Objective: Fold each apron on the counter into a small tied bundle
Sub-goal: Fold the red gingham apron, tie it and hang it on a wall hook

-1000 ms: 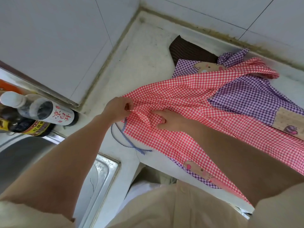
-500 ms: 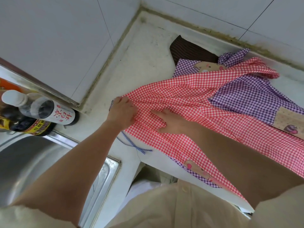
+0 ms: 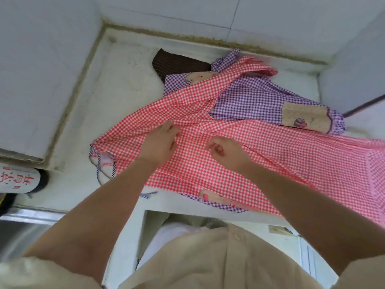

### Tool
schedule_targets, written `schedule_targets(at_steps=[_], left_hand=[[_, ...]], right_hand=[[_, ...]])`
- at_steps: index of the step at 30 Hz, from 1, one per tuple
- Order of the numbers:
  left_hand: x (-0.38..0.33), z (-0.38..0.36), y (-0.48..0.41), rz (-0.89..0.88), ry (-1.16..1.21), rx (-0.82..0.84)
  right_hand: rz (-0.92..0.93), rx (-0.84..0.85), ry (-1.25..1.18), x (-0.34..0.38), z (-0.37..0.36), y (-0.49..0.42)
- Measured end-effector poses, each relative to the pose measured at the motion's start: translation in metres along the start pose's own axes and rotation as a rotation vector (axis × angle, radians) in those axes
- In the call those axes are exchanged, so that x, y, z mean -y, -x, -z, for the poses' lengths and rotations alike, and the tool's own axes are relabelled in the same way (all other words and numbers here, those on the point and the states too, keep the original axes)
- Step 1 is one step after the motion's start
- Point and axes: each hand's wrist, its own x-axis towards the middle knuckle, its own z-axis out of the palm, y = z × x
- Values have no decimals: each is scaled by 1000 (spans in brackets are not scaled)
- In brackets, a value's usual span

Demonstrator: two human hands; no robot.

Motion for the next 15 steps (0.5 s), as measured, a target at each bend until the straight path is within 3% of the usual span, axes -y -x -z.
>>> schedule_targets(at_steps=[4,6,9,11,13,15], left_hand=[[-73,-17,-46,-329,100,87],[-106,-31,-60,-405,78,157],[-139,-52,-71,-319,-21,246],[-154,-63,-75,-228,-71,269],[-160,-67,-77,-183,-94,247],[-163,-67,-80,-159,-50,192]], right_hand=[[-292,-304,75,-76,45,76],[-468,-357,215,-108,58,116],[-841,-249,383,-144,66,162],[-988,-162,401,-162,70,189],[-955,-199,380,-175,77,201],[-896,-346,322,-182,89,200]])
